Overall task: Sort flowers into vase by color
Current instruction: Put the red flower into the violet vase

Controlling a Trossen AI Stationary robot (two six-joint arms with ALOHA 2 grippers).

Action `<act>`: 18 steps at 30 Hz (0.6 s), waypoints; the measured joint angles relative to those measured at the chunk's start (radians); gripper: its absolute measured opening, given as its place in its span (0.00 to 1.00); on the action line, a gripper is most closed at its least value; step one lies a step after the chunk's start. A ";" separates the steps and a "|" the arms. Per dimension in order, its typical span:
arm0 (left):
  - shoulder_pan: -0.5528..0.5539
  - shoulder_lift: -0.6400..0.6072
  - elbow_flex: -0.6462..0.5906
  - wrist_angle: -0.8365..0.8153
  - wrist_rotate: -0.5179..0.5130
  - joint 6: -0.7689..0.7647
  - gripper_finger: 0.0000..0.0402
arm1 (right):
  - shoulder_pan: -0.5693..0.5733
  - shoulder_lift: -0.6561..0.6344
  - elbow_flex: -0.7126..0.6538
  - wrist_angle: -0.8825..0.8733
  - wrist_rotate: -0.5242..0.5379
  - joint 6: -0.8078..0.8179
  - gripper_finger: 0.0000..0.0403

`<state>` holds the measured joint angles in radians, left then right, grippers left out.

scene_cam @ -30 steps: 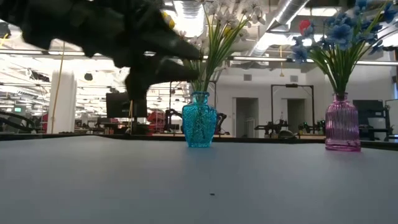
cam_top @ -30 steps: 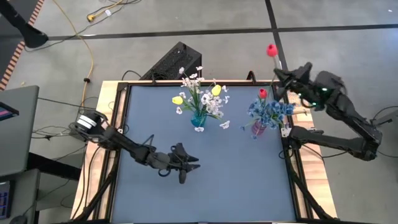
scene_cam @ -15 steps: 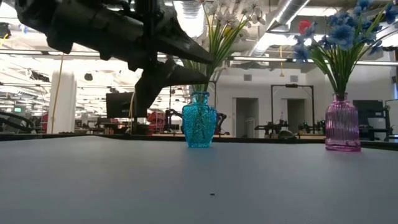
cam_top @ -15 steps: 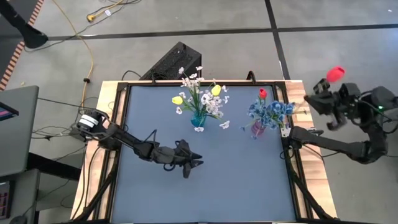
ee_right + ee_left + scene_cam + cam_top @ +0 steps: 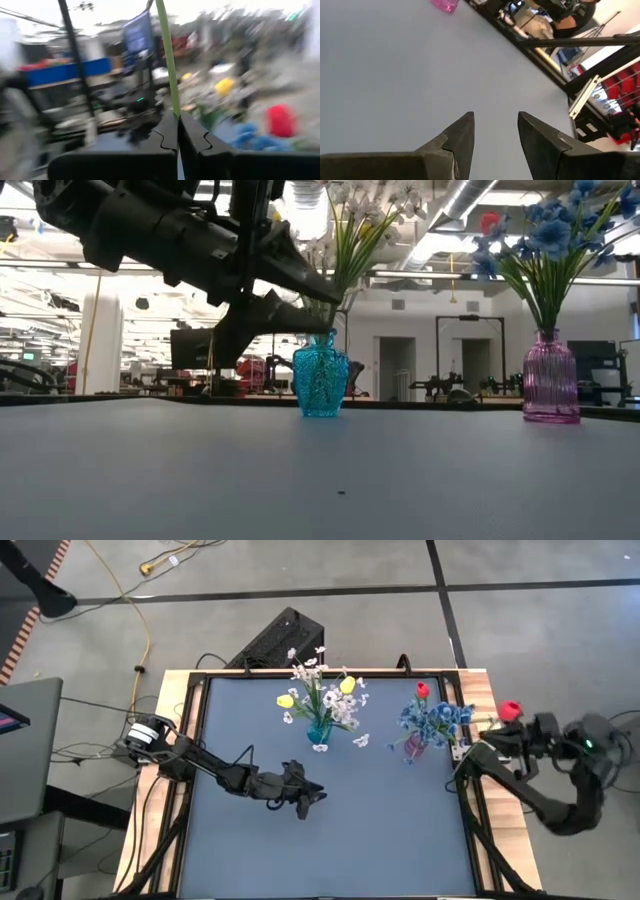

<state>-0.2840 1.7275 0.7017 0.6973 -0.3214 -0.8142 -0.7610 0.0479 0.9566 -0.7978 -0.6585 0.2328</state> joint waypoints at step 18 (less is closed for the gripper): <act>0.027 0.000 0.000 -0.064 0.077 -0.055 0.35 | -0.244 -0.036 -0.062 -0.056 0.206 -0.237 0.06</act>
<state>-0.2565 1.7271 0.7013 0.6333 -0.2448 -0.8692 -1.0054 0.0114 0.8941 -0.8537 -0.4523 -0.0044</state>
